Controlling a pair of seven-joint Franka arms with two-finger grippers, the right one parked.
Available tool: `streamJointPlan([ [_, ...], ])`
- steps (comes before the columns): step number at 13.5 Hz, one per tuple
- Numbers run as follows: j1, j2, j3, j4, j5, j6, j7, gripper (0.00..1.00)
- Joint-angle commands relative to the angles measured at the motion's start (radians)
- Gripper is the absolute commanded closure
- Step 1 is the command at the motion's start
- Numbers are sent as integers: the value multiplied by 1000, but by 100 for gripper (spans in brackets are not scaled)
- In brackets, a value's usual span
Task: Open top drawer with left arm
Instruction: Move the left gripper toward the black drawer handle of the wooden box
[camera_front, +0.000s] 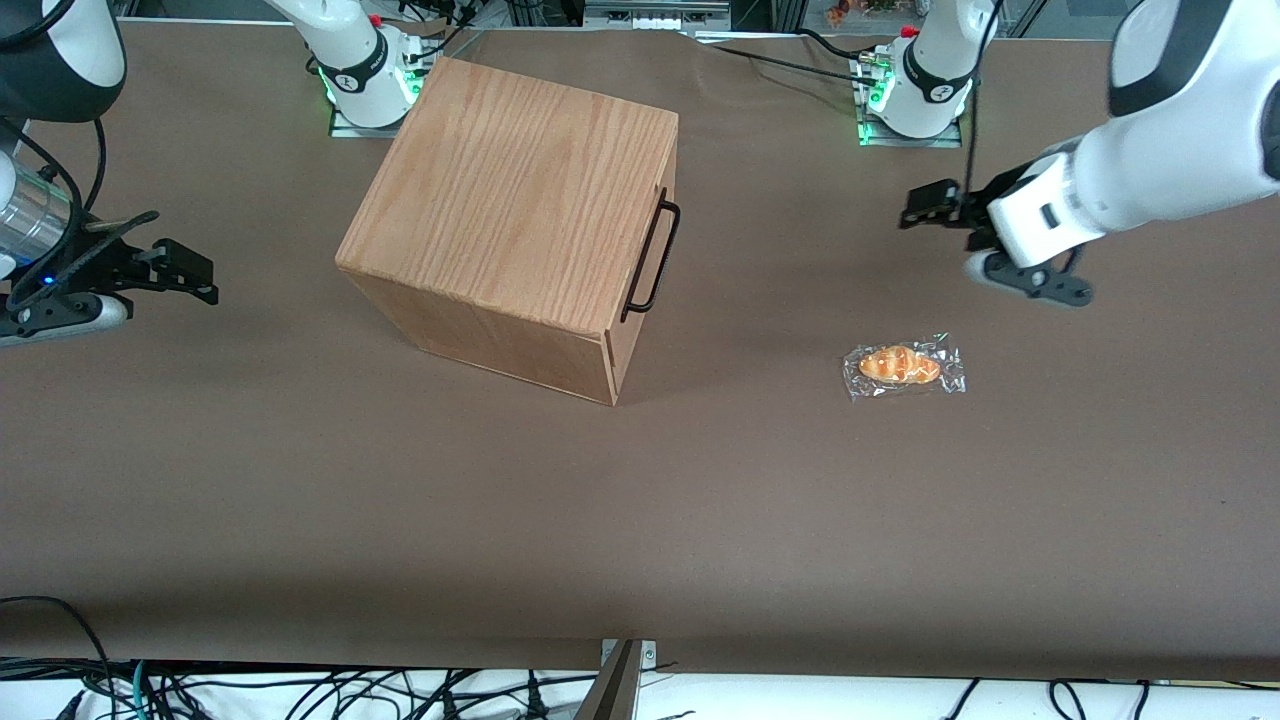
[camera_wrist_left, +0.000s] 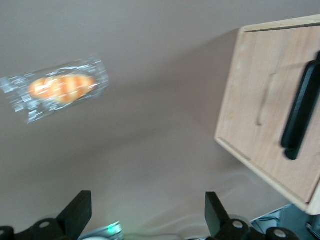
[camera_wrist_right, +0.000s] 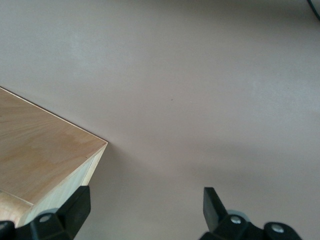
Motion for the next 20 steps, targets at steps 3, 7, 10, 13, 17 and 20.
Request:
streamJointPlan([
  [3, -137, 144, 8, 73, -140, 173, 5, 0],
  [7, -271, 209, 8, 73, -171, 321, -18, 0],
  [10, -344, 235, 8, 68, -153, 379, -74, 0],
  [13, -412, 278, 10, 70, -153, 428, -85, 0],
  [17, -414, 286, 10, 70, -93, 434, -87, 0],
  [20, -417, 307, 10, 68, -88, 434, -87, 0],
])
